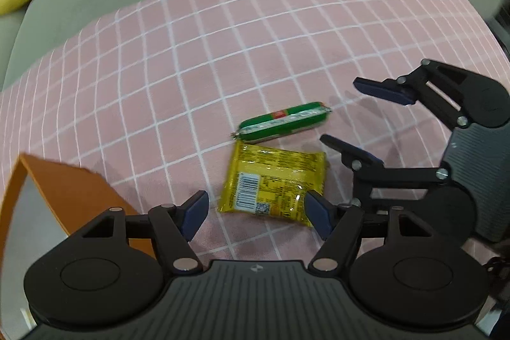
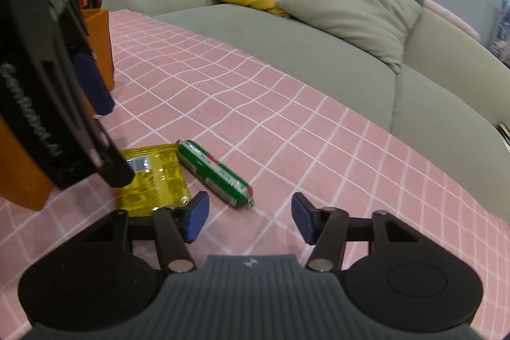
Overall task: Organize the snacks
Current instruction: 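Lift both tools out of the box toward the yellow wrapper and green stick, then grasp the yellow wrapper with the left tool while the right tool grasps the green sausage stick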
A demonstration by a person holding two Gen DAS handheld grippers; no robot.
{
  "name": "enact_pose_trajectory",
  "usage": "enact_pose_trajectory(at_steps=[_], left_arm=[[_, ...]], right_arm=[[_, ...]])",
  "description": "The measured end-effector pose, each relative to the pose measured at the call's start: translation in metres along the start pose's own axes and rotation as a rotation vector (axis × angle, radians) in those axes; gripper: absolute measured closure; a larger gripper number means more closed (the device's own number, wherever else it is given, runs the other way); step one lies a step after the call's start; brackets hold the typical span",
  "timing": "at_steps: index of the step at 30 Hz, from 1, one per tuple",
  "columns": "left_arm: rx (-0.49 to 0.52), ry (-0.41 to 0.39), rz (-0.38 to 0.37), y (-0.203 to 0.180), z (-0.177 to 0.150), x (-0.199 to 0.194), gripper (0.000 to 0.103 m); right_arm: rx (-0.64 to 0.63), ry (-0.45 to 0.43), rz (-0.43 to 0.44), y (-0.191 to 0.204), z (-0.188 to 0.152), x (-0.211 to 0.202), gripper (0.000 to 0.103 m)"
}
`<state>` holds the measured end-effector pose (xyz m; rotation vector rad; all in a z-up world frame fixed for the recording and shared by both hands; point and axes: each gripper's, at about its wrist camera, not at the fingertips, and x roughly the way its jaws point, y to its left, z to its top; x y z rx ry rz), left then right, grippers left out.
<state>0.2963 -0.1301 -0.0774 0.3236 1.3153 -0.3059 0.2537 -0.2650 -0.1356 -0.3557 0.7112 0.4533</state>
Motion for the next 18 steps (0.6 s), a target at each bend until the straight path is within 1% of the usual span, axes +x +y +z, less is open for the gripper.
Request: enact_pose_trajectory(at_steps=[2, 6, 7, 9, 10, 15, 18], left_arm=[[-0.06, 0.023, -0.001, 0.006, 0.001, 0.003, 0.026], [-0.124, 0.045, -0.022, 0.012, 0.004, 0.007, 0.026], [-0.144, 0.053, -0.022, 0.014, 0.004, 0.008, 0.026], [-0.17, 0.059, -0.02, 0.016, 0.005, 0.008, 0.027], [-0.178, 0.061, -0.018, 0.017, 0.005, 0.007, 0.027], [-0.193, 0.062, -0.013, 0.012, 0.004, 0.009, 0.027], [-0.216, 0.065, -0.024, 0.008, 0.002, 0.009, 0.027]], right_arm=[[-0.019, 0.006, 0.022, -0.001, 0.002, 0.009, 0.055], [-0.043, 0.01, 0.065, -0.002, 0.005, 0.022, 0.057], [-0.042, 0.015, 0.075, -0.002, 0.005, 0.024, 0.059], [-0.035, 0.032, 0.094, -0.001, 0.004, 0.029, 0.069], [-0.031, 0.04, 0.098, 0.0, 0.003, 0.03, 0.07], [-0.006, 0.045, 0.089, 0.002, -0.001, 0.025, 0.079], [0.015, 0.056, 0.066, 0.002, -0.006, 0.018, 0.08]])
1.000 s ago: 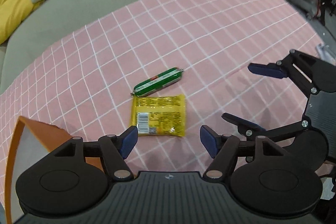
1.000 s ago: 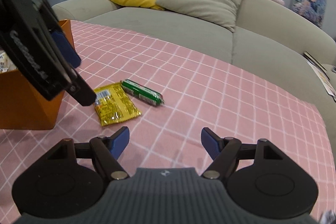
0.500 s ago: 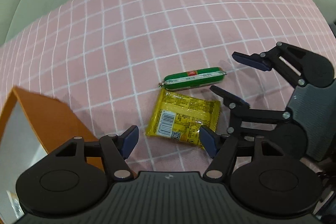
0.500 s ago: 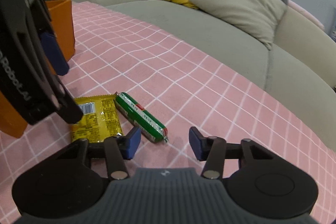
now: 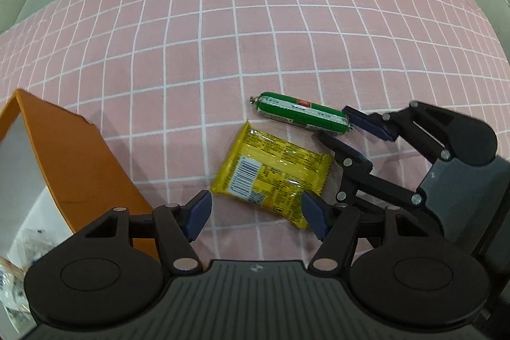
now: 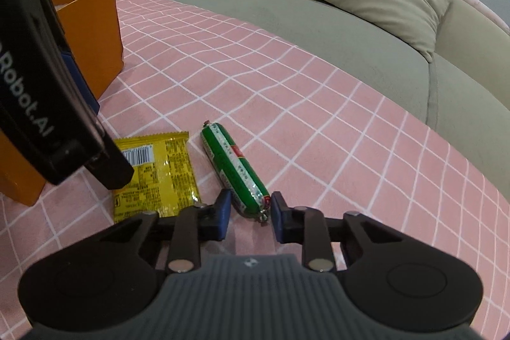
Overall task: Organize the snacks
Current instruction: 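Grasp the yellow wrapper with the left tool while the right tool grasps the green sausage stick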
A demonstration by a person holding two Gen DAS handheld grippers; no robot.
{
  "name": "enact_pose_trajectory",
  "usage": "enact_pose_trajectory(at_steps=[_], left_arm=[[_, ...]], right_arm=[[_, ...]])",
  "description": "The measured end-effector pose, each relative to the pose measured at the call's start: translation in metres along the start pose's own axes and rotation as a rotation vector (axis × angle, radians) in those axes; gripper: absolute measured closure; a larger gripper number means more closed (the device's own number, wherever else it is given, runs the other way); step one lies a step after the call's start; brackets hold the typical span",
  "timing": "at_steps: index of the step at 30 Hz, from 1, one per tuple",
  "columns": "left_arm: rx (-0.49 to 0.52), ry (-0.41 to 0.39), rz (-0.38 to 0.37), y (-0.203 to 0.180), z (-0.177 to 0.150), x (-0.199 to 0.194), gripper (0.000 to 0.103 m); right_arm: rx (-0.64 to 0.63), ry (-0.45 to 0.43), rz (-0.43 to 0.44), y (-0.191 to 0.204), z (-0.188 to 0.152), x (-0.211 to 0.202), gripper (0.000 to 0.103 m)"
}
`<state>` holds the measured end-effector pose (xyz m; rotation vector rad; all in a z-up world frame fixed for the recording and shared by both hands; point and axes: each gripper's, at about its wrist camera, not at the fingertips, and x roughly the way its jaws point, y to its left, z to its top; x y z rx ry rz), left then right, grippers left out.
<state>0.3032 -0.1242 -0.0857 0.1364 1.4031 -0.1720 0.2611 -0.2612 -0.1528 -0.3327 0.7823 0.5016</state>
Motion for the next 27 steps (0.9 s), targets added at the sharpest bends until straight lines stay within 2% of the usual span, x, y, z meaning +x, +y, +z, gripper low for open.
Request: enact_pose_trajectory(at_steps=[6, 12, 21, 22, 27], left_arm=[[-0.117, -0.001, -0.045, -0.006, -0.009, 0.004, 0.025], [-0.356, -0.03, -0.099, -0.007, -0.024, 0.017, 0.017], [-0.559, -0.071, -0.058, -0.006, -0.038, 0.055, 0.015], [-0.575, -0.081, -0.049, -0.006, -0.037, 0.058, 0.011], [-0.556, -0.076, 0.035, -0.024, -0.024, 0.064, 0.009]], right_arm=[[0.095, 0.029, -0.081, -0.005, -0.016, -0.016, 0.08], [0.125, 0.049, -0.127, -0.01, -0.031, -0.03, 0.08], [0.151, 0.052, -0.145, -0.017, -0.038, -0.036, 0.08], [0.151, 0.053, -0.146, -0.017, -0.038, -0.036, 0.08], [0.157, 0.054, -0.141, -0.017, -0.04, -0.038, 0.08]])
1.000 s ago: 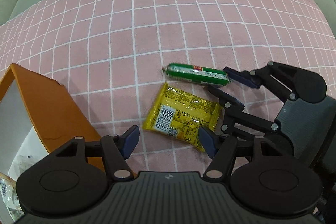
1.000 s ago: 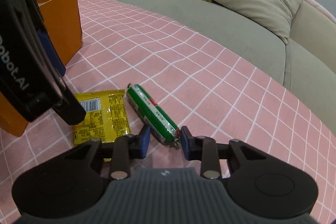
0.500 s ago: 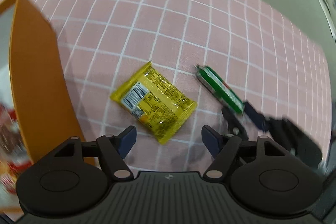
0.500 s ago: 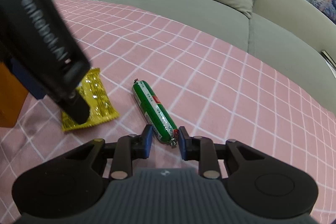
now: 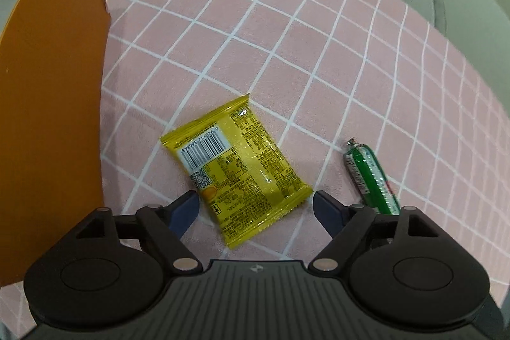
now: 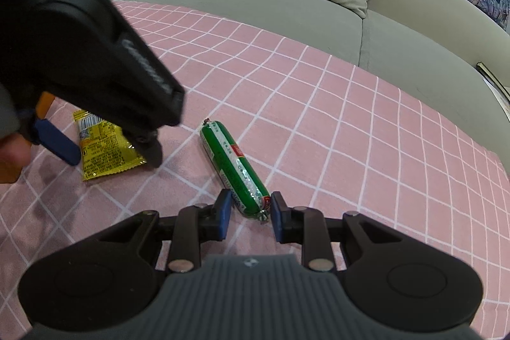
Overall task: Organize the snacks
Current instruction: 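Grasp the yellow wrapper with the left tool while the right tool grasps the green sausage stick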
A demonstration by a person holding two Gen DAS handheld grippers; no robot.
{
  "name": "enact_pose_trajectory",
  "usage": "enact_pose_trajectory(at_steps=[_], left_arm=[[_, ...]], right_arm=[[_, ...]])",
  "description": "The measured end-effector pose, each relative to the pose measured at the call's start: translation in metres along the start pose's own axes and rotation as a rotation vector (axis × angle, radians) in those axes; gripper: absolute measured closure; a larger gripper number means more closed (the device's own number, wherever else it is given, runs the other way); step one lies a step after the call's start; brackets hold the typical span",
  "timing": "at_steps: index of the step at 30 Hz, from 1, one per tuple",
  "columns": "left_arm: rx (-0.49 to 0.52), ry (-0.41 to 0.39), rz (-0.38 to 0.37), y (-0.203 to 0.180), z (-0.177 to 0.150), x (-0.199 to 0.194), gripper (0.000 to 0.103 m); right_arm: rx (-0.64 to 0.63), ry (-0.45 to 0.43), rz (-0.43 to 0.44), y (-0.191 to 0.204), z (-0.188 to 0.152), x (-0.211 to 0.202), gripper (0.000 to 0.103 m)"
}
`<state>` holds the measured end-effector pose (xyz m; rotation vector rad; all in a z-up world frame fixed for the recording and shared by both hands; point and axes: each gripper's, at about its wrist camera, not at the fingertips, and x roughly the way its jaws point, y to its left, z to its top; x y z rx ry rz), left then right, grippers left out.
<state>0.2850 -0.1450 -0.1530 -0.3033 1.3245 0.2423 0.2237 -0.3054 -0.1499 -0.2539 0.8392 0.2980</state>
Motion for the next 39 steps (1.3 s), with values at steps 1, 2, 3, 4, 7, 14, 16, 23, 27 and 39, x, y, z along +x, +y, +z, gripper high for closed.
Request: enact_pose_trajectory(at_steps=[1, 2, 3, 4, 7, 14, 16, 23, 27, 39], left_arm=[[0.026, 0.004, 0.025, -0.006, 0.0, 0.001, 0.009], [0.058, 0.008, 0.049, -0.013, 0.001, 0.003, 0.009], [0.095, 0.009, 0.075, -0.018, 0.001, 0.005, 0.008], [0.116, -0.003, 0.08, -0.021, -0.001, 0.006, 0.011], [0.134, -0.014, 0.061, -0.027, -0.002, 0.006, 0.02], [0.24, -0.024, 0.035, -0.047, 0.001, -0.004, 0.063], [0.283, -0.016, 0.025, -0.049, 0.004, -0.006, 0.077], [0.46, -0.006, -0.007, -0.022, -0.048, -0.035, 0.088], [0.554, 0.0, -0.037, -0.014, -0.075, -0.041, 0.089], [0.811, 0.106, -0.175, 0.037, -0.164, -0.063, 0.091]], right_arm=[[0.003, 0.002, 0.0, -0.001, 0.004, 0.004, 0.08], [0.007, 0.002, -0.001, -0.001, 0.004, 0.003, 0.08], [0.009, 0.004, -0.004, -0.002, 0.006, 0.006, 0.08], [0.01, 0.004, -0.007, -0.002, 0.006, 0.006, 0.08], [0.012, 0.007, -0.014, -0.003, 0.006, 0.006, 0.08], [0.026, 0.019, -0.028, -0.002, 0.007, 0.006, 0.08], [0.037, 0.025, -0.031, -0.001, 0.008, 0.005, 0.08], [0.082, 0.059, -0.042, 0.004, -0.001, -0.008, 0.08], [0.125, 0.075, -0.051, 0.01, -0.013, -0.021, 0.08], [0.244, 0.133, -0.104, 0.03, -0.057, -0.074, 0.08]])
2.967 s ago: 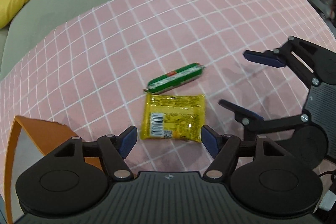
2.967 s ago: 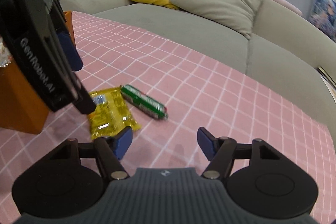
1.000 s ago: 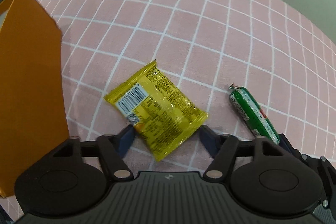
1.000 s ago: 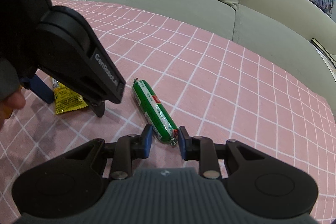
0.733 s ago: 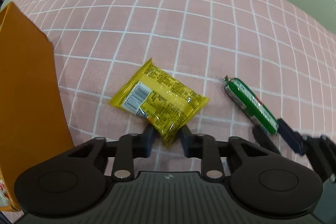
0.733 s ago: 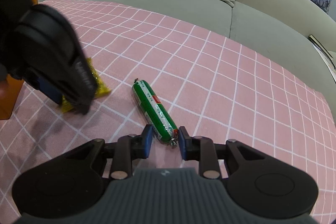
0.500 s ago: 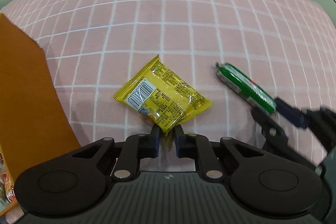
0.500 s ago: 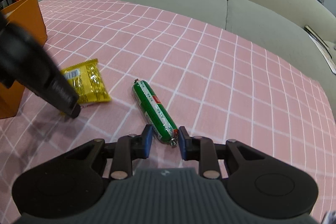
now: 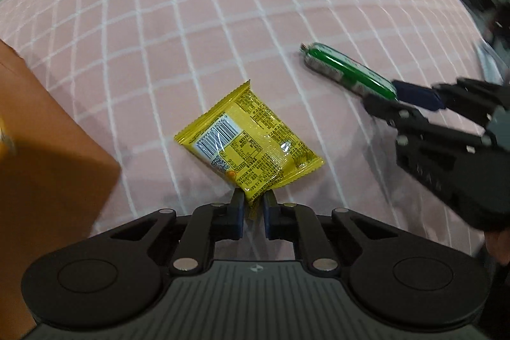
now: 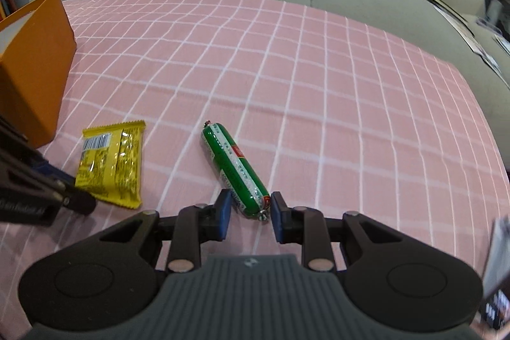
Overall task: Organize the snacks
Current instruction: 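Grasp the yellow wrapper with the left tool while the right tool grasps the green sausage stick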
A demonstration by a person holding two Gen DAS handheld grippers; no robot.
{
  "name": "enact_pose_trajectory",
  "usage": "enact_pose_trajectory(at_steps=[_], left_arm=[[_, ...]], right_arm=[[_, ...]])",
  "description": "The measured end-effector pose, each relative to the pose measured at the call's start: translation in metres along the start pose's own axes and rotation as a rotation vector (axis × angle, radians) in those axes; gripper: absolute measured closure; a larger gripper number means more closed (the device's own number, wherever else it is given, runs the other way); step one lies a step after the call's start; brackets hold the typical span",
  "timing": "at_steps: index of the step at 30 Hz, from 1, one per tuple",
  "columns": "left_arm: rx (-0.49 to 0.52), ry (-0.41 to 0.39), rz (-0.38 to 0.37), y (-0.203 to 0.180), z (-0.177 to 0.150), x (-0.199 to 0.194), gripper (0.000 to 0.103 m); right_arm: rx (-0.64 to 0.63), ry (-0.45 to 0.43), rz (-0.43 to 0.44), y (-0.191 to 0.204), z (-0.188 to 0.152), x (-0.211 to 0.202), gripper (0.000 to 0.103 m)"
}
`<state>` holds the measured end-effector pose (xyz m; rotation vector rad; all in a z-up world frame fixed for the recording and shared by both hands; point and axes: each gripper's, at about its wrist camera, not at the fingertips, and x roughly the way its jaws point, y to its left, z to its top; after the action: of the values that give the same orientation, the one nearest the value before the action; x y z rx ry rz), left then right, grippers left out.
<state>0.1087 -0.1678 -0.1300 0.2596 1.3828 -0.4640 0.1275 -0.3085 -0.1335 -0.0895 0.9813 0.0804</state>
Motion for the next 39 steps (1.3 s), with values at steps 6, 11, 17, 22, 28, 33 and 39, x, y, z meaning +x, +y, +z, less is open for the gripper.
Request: enact_pose_trajectory(at_steps=[6, 11, 17, 22, 28, 33, 39], left_arm=[[0.07, 0.008, -0.054, -0.009, -0.028, 0.0, 0.087], [0.035, -0.002, -0.062, 0.011, -0.053, -0.009, 0.05], [-0.147, -0.087, -0.016, 0.042, -0.033, -0.03, 0.024], [-0.287, -0.099, 0.014, 0.039, -0.01, -0.031, 0.019], [-0.402, -0.07, 0.059, 0.03, 0.011, -0.004, 0.018], [-0.43, -0.076, 0.133, 0.016, 0.026, 0.018, 0.015], [-0.403, -0.076, 0.206, 0.004, 0.038, 0.022, 0.015]], right_arm=[[0.052, 0.045, -0.003, 0.007, -0.026, -0.018, 0.08], [0.02, 0.041, 0.001, 0.011, -0.03, -0.019, 0.079], [-0.035, -0.018, 0.06, 0.011, -0.027, -0.022, 0.059], [-0.104, -0.066, 0.077, 0.008, -0.02, -0.02, 0.059], [-0.145, -0.061, 0.102, 0.007, -0.013, -0.004, 0.064], [-0.129, -0.055, 0.124, 0.006, -0.013, 0.002, 0.066], [-0.113, -0.05, 0.132, 0.008, -0.012, 0.008, 0.066]])
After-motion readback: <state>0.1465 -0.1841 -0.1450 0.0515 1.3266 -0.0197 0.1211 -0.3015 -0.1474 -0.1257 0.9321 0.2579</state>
